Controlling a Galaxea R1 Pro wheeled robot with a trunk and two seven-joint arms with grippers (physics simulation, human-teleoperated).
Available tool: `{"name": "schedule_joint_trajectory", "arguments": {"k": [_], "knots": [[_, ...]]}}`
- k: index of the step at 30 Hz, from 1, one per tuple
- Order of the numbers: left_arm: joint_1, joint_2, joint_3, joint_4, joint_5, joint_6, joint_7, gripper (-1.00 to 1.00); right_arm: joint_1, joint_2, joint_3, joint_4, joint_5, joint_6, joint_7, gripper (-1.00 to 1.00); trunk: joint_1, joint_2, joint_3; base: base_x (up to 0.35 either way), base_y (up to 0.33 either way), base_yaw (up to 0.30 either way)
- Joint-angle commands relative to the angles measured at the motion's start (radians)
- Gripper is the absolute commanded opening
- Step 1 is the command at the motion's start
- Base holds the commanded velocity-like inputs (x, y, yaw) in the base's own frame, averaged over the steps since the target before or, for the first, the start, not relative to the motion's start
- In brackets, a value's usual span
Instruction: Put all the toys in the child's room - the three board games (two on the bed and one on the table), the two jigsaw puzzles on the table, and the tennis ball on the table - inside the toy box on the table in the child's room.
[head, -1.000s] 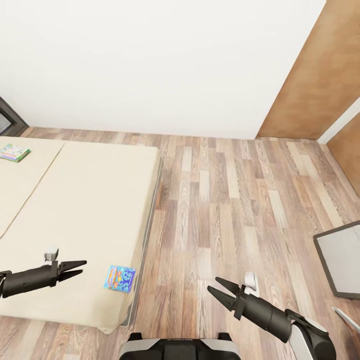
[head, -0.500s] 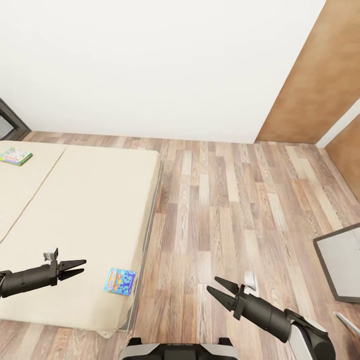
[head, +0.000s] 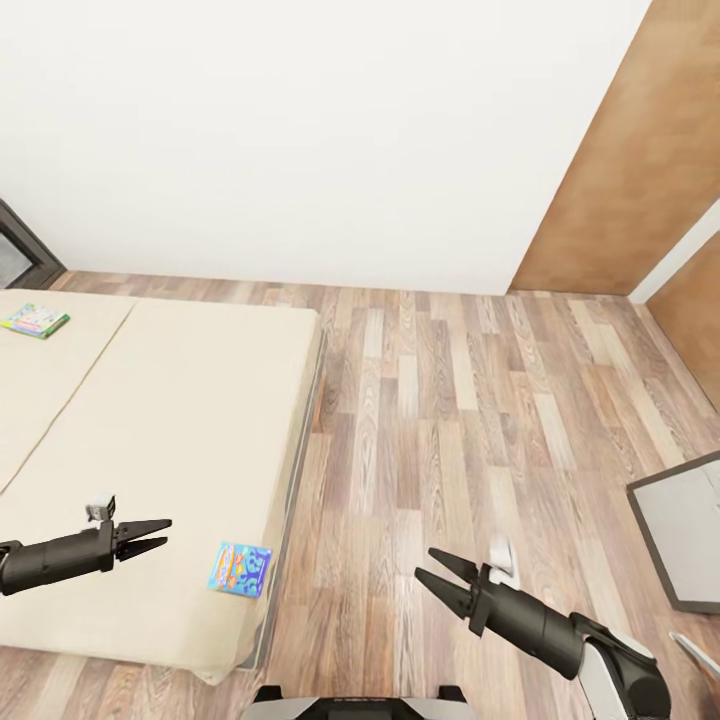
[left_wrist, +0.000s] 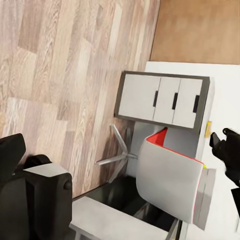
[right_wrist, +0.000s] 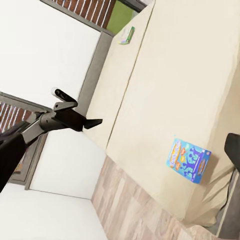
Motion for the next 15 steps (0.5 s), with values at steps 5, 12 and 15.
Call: {"name": "schedule_joint_trajectory", "arguments": {"k": [5, 12, 15], "knots": [[-0.001, -0.001, 0.003, -0.001, -0.006, 0.010, -0.007, 1.00, -0.004, 0.005, -0.001, -0.003, -0.005, -0.026, 0.052, 1.00, 0.001, -0.001, 0.007, 0.000, 0.000, 0.000], [-0.001, -0.005, 0.003, -0.003, -0.006, 0.011, -0.007, 1.00, -0.007, 0.008, 0.000, -0.004, -0.005, -0.106, 0.070, 1.00, 0.001, -0.001, 0.019, 0.000, 0.000, 0.000], [-0.004, -0.006, 0.004, -0.005, -0.005, 0.012, -0.007, 1.00, -0.008, 0.003, 0.000, -0.004, -0.005, -0.120, 0.074, 1.00, 0.001, -0.001, 0.024, 0.000, 0.000, 0.000]]}}
